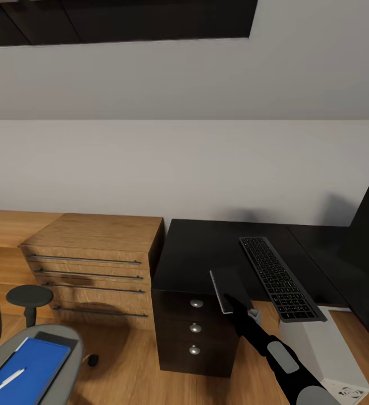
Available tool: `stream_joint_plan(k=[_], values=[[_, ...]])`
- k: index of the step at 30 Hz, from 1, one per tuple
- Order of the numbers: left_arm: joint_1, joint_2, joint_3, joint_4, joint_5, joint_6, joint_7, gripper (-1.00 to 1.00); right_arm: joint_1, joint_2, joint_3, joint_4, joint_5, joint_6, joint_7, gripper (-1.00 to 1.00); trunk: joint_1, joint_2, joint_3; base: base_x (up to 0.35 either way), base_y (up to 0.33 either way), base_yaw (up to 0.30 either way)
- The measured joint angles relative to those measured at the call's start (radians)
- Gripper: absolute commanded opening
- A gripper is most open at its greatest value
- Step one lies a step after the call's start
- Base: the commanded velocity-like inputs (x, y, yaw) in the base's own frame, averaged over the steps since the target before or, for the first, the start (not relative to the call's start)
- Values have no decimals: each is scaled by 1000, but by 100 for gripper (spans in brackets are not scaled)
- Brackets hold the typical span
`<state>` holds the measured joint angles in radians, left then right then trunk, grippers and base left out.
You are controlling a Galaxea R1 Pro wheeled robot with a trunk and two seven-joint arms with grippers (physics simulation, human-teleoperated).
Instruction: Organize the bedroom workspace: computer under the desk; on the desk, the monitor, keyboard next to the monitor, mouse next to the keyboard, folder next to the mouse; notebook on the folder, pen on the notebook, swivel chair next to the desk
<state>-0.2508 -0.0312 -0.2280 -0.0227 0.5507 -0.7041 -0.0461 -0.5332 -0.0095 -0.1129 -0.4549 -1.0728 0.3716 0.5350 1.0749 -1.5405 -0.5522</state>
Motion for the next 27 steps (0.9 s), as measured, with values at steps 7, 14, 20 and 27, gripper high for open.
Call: stream_joint_plan(k=[7,14,20,27], values=[[0,1,0,0,0,0,1,100,0,0,0,-1,0,0,0,100,0,0,0,-160,0,0],[0,0,0,0,0,0,0,100,0,0,0,0,1,0,0,100,1,0,0,-295,0,0],[0,0,0,0,0,0,0,100,0,0,1,0,1,0,0,100,1,0,0,-318,0,0],[0,0,0,0,0,0,0,100,0,0,1,0,1,0,1,100,1,0,0,-323,0,0]])
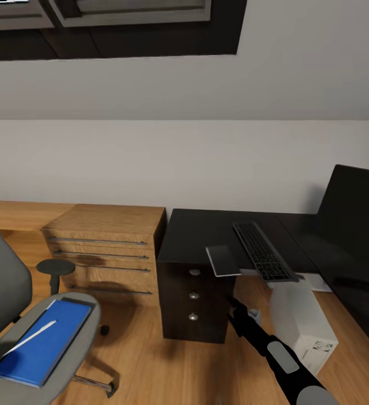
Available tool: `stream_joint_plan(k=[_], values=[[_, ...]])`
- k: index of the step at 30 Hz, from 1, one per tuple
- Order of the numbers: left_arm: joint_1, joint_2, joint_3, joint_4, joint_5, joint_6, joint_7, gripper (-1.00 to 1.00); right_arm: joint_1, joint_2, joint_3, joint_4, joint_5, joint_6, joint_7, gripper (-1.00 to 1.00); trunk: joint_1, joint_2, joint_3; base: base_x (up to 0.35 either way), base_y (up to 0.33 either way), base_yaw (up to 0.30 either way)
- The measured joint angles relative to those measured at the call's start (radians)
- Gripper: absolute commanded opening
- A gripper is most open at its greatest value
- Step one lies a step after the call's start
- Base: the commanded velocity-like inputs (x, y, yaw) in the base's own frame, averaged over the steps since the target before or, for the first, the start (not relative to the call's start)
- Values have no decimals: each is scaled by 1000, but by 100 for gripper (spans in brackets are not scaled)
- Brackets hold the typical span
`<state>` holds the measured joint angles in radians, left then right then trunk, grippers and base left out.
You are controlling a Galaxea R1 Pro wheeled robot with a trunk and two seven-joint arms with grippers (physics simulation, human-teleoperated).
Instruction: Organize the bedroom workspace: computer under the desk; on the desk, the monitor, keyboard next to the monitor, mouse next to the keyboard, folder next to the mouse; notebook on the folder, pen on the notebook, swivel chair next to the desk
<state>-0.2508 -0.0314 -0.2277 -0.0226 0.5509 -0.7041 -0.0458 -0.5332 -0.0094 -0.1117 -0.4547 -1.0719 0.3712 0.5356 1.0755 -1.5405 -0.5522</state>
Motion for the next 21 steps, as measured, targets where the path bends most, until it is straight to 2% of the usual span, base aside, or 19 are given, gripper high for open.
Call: stream_joint_plan(k=[7,16,21], values=[[0,0,-1,0,0,0,0,100,0,1,0,-1,0,-2,-1,100,0,0,0,-259,-6,0],[0,1,0,0,0,1,-1,100,0,1,6,-1,3,-55,-60,100,-1,0,0,-48,-2,0],[0,1,0,0,0,3,1,100,0,2,10,0,5,-101,-116,100,-20,35,16,-9,0,0]])
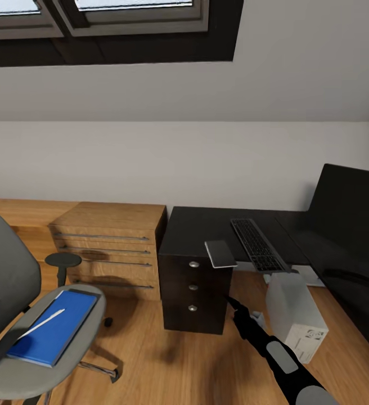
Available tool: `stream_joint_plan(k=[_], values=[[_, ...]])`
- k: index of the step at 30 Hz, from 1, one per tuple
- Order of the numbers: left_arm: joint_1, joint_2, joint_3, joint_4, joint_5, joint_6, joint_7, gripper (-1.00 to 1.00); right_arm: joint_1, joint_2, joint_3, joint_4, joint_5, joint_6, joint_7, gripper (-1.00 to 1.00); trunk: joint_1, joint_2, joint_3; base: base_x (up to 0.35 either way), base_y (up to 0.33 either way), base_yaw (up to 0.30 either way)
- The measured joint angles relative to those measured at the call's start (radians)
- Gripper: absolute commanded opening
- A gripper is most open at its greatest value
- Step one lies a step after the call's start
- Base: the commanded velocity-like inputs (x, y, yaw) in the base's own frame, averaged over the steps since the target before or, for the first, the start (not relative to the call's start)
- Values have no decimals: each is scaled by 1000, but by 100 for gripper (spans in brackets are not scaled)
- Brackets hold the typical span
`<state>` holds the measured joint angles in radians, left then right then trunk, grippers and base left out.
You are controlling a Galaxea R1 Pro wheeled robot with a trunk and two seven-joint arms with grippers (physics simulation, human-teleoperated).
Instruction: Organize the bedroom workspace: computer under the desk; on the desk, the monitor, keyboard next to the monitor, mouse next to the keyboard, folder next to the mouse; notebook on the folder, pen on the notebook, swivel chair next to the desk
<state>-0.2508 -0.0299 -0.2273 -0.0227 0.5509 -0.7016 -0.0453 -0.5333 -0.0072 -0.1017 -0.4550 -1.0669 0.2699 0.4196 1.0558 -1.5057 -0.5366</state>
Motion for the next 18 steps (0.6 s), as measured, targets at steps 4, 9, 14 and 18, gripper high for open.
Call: stream_joint_plan(k=[4,9,14,18], values=[[0,2,1,0,1,0,1,100,0,1,4,1,7,-30,-38,100,-15,28,13,-3,0,0],[0,3,1,0,1,4,2,100,0,1,42,28,66,-68,-72,100,-34,63,28,-1,0,0],[0,3,2,0,2,46,3,100,0,-2,113,139,201,-152,-89,100,-54,98,44,0,0,0],[0,4,2,0,3,151,3,100,0,-9,174,266,362,-286,-98,100,-69,126,56,0,0,0]])
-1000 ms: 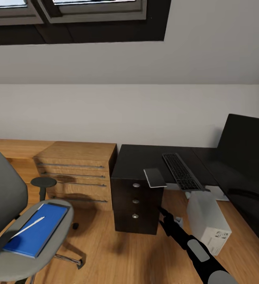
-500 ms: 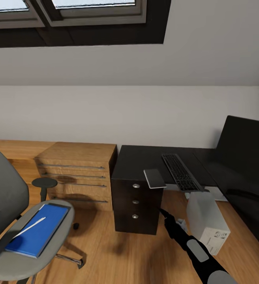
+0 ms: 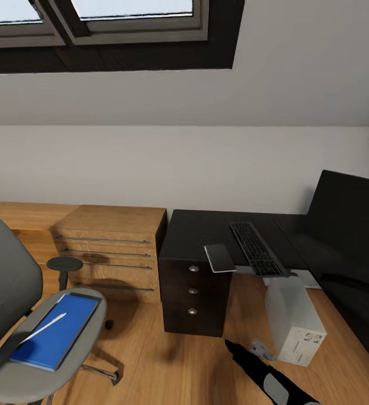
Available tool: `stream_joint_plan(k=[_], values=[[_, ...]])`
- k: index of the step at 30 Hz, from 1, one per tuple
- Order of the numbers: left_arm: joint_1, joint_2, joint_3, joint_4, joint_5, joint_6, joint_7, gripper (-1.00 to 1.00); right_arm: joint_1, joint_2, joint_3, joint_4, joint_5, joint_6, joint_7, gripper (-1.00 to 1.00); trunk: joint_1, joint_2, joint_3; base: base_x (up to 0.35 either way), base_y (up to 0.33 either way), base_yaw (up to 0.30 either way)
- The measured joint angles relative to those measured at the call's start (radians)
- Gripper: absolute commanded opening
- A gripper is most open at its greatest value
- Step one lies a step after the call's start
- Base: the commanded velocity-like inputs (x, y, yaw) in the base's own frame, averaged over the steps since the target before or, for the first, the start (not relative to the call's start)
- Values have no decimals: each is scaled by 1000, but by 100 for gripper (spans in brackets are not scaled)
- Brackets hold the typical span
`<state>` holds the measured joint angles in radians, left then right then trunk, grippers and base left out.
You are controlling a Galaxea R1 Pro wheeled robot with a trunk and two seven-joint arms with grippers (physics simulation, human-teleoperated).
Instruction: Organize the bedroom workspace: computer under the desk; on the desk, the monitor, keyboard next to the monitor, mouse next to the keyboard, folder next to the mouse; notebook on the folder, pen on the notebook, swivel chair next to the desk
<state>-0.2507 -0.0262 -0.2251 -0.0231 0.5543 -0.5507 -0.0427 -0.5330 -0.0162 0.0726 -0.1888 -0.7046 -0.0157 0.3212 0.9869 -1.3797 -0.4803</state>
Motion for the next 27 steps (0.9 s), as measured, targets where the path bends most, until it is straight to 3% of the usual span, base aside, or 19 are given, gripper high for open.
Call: stream_joint_plan(k=[4,9,15,27], values=[[0,0,0,-1,0,68,-1,100,0,-3,23,109,101,-118,-18,100,-15,28,13,0,0,0],[0,0,-1,-2,1,102,-1,100,6,-4,35,174,161,-212,-47,100,-35,63,28,0,0,0],[0,-1,3,-3,1,114,-2,100,27,-7,39,198,186,-252,-83,100,-58,105,47,0,0,0],[0,0,7,-3,1,115,-5,100,91,-25,41,204,194,-318,-98,100,-104,189,85,0,0,0]])
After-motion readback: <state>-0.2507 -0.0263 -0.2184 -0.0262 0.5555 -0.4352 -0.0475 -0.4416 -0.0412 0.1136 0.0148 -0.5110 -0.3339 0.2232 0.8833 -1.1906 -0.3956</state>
